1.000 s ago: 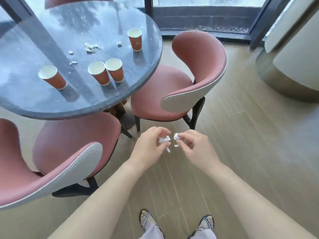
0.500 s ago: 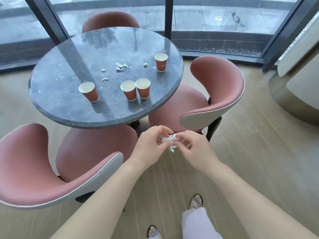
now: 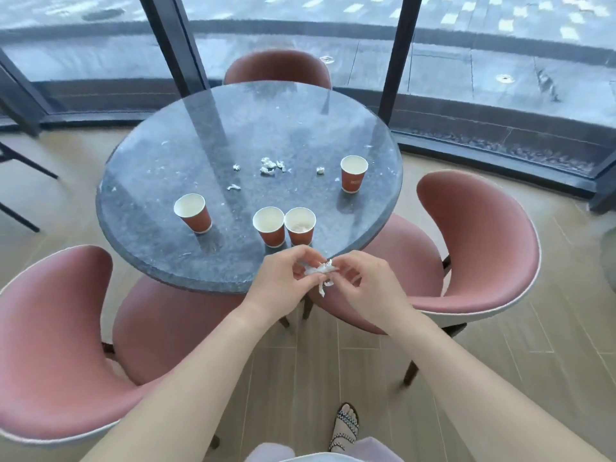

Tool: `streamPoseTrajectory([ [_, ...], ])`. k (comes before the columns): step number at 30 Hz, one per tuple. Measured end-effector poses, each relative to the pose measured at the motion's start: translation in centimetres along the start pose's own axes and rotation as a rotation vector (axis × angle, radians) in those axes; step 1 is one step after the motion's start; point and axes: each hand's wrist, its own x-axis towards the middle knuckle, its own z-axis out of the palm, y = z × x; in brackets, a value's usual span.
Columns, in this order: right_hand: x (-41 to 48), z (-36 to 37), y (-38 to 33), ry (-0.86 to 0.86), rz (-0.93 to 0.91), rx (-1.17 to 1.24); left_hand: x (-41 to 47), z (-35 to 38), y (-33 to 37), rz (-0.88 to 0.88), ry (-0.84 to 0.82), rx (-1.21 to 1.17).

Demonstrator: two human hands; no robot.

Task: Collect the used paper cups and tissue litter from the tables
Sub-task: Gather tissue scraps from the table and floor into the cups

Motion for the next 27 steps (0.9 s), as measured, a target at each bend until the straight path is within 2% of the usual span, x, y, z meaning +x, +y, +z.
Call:
streamPoseTrajectory([
  [6, 5.5, 0.4, 1.8, -0.11, -0.026, 0.011, 3.6, 0.2, -1.2, -0.07, 0.086, 0.022],
  [12, 9.8, 1.8, 2.6, -0.133, 0.039, -0.019, 7.9, -1.1, -3.3, -0.181, 0.143, 0.056],
  [20, 14.7, 4.0, 4.4, -0.112, 0.167, -0.109, 14.4, -1.8, -5.7, -0.201, 0.074, 0.144],
  [27, 17.3, 6.1, 5.3, -0.091, 0.25, -0.136, 17.3, -2.6, -7.8, -0.125, -0.041, 0.2],
])
